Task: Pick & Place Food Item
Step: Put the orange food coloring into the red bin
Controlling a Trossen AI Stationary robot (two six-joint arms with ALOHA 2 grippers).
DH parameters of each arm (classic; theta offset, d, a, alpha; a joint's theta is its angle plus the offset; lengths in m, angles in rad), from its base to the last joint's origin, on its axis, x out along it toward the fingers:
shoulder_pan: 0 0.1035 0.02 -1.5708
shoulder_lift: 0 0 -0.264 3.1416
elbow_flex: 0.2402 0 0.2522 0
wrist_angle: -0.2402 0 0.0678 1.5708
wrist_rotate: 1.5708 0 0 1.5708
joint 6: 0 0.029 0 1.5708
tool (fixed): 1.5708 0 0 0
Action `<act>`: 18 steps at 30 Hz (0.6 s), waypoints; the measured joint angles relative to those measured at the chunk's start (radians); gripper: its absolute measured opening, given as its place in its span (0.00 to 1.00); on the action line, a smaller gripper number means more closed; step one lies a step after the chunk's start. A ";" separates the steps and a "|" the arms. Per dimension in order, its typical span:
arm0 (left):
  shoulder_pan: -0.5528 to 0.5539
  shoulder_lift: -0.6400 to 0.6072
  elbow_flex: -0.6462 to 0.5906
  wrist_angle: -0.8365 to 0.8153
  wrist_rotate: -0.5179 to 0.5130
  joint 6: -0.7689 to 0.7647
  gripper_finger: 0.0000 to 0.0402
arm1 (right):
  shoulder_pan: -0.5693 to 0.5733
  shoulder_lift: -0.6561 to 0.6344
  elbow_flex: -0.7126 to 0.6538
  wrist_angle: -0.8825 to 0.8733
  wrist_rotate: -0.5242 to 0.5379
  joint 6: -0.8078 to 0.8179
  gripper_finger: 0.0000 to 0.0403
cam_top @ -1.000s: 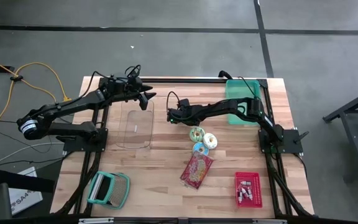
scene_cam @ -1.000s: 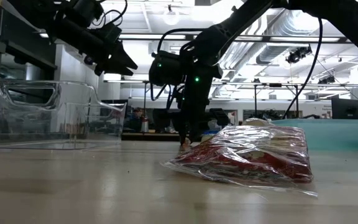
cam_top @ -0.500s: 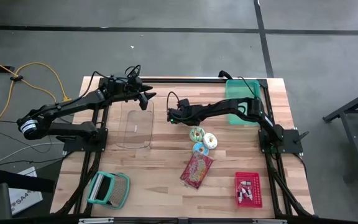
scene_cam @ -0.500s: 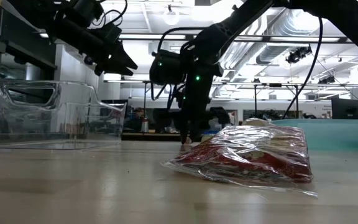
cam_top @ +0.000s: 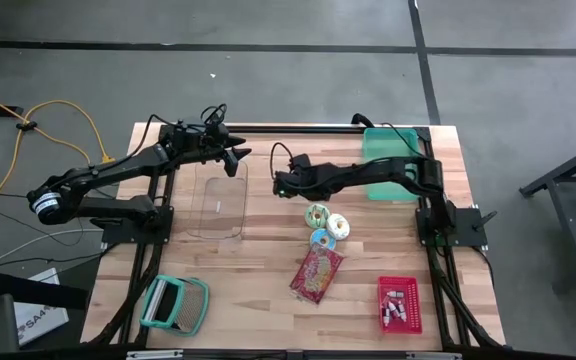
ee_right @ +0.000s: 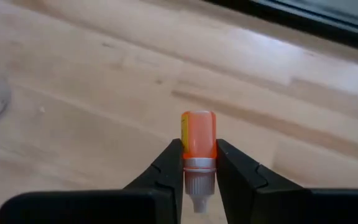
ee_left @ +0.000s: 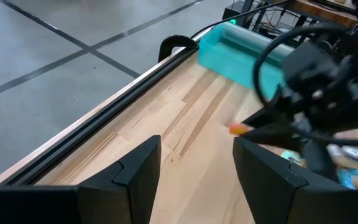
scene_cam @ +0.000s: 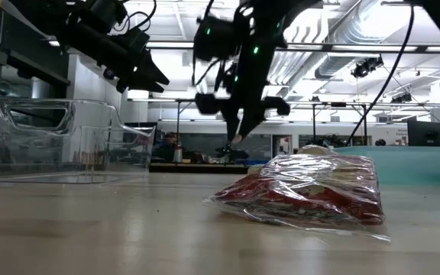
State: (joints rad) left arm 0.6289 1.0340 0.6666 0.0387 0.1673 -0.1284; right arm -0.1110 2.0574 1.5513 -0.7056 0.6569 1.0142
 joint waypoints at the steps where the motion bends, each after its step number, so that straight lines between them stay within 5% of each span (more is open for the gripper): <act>1: 0.000 0.000 0.000 0.000 0.000 0.000 0.48 | 0.005 -0.018 0.000 -0.020 -0.001 0.000 0.16; 18: -0.001 0.000 0.000 0.007 0.000 -0.002 0.48 | 0.089 -0.127 0.001 -0.139 0.026 0.013 0.16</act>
State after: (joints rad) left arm 0.6281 1.0340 0.6666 0.0460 0.1675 -0.1308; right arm -0.0218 1.9306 1.5520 -0.8447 0.6829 1.0273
